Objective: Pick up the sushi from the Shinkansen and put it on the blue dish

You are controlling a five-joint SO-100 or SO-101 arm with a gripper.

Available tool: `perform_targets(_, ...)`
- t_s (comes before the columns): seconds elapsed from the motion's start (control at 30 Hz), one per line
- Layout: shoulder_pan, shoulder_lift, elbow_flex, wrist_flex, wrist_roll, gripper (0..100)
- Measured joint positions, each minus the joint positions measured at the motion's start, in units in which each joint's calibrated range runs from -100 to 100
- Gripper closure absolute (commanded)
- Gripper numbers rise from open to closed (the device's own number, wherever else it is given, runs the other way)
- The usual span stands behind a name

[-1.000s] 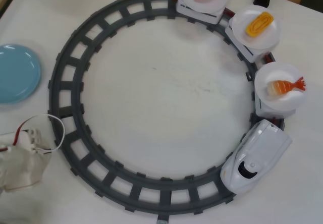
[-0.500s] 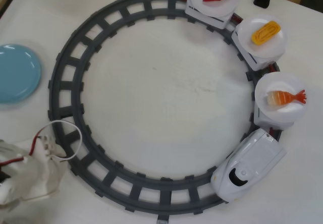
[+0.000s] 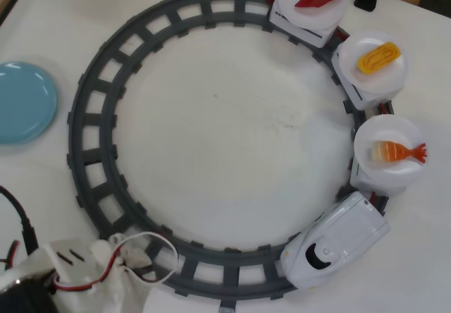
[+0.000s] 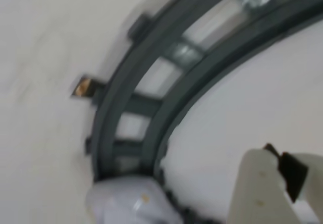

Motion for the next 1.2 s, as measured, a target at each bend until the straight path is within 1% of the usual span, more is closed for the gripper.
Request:
perform_targets(0.17,4.6,6.2,-8.0,0.3,0.1,97)
perform_targets(0.33,6.2,15.0,-17.8,0.3,-4.7,97)
perform_targets(0.47,6.3,19.6,-25.5,0.3,-10.2,94)
perform_targets(0.63,6.3,23.9,-30.5,0.4,-14.7,93)
perform_targets(0.83,6.3,28.2,-31.2,0.4,-15.7,93)
perform_targets(1.03,8.0,32.5,-37.5,0.5,-17.3,93)
perform_targets(1.1,9.2,34.1,-40.0,0.8,-17.5,90)
perform_targets(1.2,10.4,35.6,-42.2,0.9,-17.6,83)
